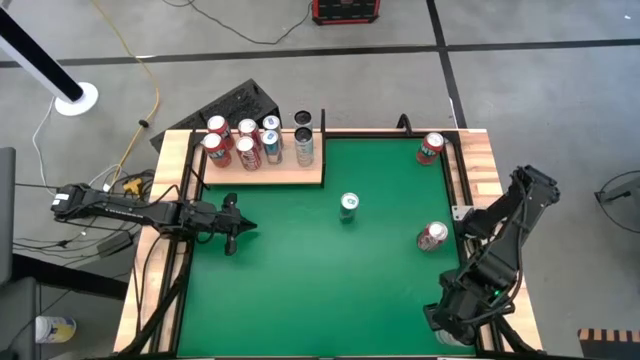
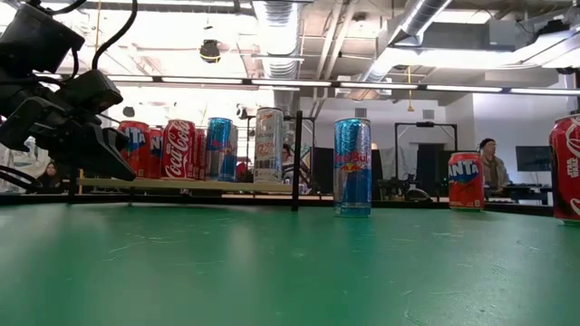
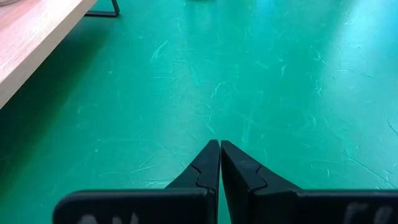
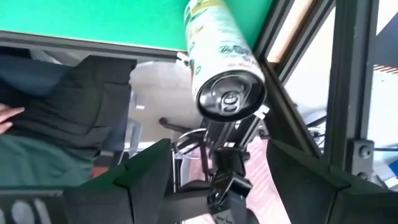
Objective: Place canned beverage on shelf
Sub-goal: Put the white and yellow soda can on the shelf aligned with the other white and yellow soda cans
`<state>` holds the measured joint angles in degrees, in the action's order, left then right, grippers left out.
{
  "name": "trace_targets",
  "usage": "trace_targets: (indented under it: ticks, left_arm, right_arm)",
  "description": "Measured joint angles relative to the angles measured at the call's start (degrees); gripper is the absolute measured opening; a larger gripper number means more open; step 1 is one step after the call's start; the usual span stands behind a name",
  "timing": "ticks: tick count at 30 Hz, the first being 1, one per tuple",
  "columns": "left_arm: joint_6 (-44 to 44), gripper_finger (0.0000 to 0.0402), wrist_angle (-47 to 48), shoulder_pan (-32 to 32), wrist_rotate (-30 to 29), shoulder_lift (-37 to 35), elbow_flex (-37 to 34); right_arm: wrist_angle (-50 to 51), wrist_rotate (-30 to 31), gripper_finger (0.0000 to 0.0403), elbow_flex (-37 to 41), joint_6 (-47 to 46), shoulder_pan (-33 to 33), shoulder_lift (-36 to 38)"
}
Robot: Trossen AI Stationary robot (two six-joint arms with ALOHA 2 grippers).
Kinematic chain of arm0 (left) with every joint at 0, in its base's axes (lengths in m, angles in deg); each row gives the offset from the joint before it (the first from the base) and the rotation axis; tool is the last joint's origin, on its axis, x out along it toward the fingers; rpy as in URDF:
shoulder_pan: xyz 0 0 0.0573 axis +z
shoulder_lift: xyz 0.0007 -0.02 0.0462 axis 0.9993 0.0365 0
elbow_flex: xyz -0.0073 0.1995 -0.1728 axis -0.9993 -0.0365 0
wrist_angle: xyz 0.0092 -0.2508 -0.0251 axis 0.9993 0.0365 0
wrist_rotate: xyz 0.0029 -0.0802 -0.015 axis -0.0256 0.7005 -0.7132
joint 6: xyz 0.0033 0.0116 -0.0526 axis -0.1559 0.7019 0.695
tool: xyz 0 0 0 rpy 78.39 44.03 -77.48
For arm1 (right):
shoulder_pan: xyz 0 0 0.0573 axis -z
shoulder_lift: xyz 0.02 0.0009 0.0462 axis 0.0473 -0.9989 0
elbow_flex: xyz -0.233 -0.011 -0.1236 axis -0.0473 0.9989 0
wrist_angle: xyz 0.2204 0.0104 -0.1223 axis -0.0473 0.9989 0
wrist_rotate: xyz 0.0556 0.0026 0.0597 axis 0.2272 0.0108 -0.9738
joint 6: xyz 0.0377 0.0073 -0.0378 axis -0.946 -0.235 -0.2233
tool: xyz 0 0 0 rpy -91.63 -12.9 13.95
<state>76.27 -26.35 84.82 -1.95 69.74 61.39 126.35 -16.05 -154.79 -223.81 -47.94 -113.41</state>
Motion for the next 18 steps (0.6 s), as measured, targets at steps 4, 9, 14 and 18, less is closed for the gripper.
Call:
trace_targets:
  ticks: [4,9,14,18]
  left_arm:
    - [0.0,0.0000,0.0,0.0,0.0,0.0,0.0]
    - [0.0,0.0000,0.0,0.0,0.0,0.0,0.0]
    - [0.0,0.0000,0.0,0.0,0.0,0.0,0.0]
    - [0.0,0.0000,0.0,0.0,0.0,0.0,0.0]
  right_arm:
    - [-0.7,0.2,0.0291,1.4,1.0,-0.4,-0.1]
    - [-0.7,1.3,0.0291,1.9,1.5,-0.3,-0.1]
    - [-0.6,1.6,0.0293,1.9,1.7,-0.3,-0.1]
    - [-0.1,1.6,0.0314,1.9,2.2,-0.3,-0.1]
